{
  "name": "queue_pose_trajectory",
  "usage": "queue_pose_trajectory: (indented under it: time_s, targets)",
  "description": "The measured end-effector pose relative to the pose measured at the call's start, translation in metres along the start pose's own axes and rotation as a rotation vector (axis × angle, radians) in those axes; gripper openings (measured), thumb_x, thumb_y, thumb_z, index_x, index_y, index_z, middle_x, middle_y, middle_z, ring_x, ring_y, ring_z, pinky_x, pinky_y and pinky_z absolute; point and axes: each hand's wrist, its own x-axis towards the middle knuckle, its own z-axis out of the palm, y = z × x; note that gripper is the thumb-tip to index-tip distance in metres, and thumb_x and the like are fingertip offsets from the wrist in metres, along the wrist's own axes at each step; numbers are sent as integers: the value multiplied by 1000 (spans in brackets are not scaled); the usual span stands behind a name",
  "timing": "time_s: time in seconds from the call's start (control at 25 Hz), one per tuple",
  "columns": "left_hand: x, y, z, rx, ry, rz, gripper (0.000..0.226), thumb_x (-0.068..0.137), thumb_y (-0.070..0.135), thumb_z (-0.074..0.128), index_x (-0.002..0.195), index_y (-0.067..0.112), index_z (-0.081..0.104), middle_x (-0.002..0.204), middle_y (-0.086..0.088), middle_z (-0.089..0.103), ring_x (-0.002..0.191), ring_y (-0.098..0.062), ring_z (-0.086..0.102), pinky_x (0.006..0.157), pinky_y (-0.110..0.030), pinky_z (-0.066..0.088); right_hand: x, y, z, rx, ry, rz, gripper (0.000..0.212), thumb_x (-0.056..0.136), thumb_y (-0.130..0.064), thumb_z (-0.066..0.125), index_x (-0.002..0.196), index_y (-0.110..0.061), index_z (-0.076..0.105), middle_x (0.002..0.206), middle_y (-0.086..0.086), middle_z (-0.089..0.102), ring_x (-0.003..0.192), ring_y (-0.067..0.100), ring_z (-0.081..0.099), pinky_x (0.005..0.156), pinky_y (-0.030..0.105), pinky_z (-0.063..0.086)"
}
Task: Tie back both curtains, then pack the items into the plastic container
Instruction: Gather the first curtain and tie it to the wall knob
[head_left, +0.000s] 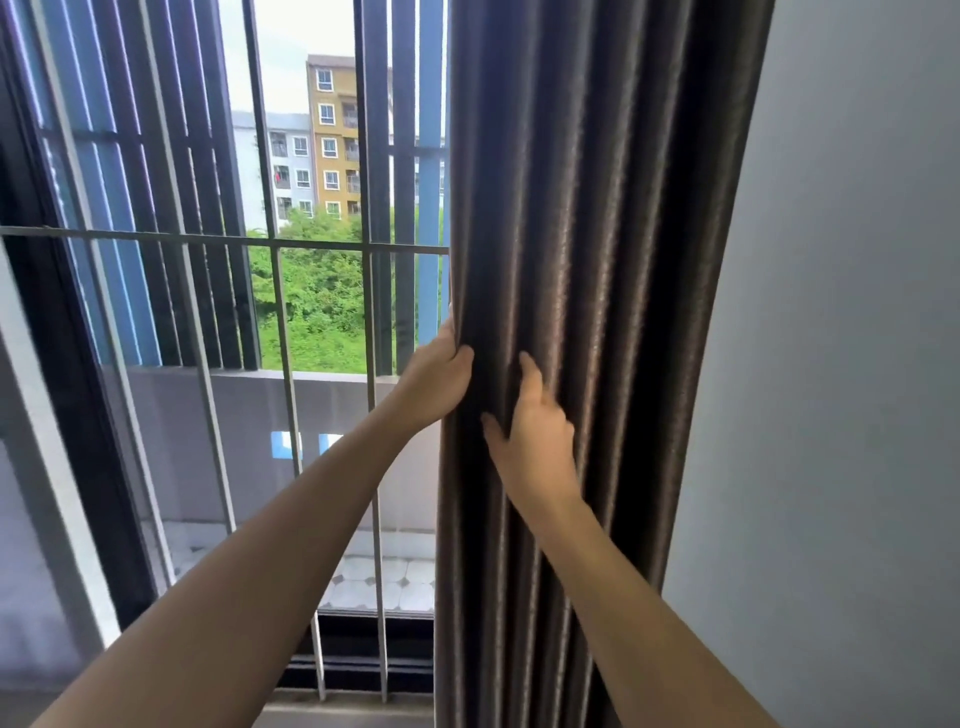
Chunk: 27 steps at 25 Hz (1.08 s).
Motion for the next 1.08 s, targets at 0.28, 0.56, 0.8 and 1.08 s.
queue_pose_trajectory:
  time_s: [0.28,0.56,0.8,1.08]
  targets:
    - [3,10,-6,47,-214,-52,16,92,9,30,87,10,46,78,-5,50,71,-20,48,69,-34,40,-42,27,50,104,-41,-33,56,93,-8,50,145,-17,33,131,5,55,114,20,59,96,28,45]
    - [0,21,3,-126,-376,-147,17,86,16,39,97,12,52,80,-5,51,75,-20,51,75,-38,46,-53,42,57,234,-18,-79,62,88,-2,56,144,-22,37,112,-2,61,99,11,62,95,24,49]
    - [2,30,12,287,-323,39,29,95,23,39,116,4,48,87,-2,58,75,-11,54,63,-23,42,-55,48,38,214,109,-207,52,83,-18,61,134,-19,50,128,-1,53,118,8,48,104,23,39]
    - [-2,22,5,91,-342,-32,15,91,14,33,83,11,46,83,-11,47,78,-21,43,73,-37,36,5,20,-10,185,240,-35,69,89,-18,62,146,-13,23,150,7,34,138,20,34,111,32,33]
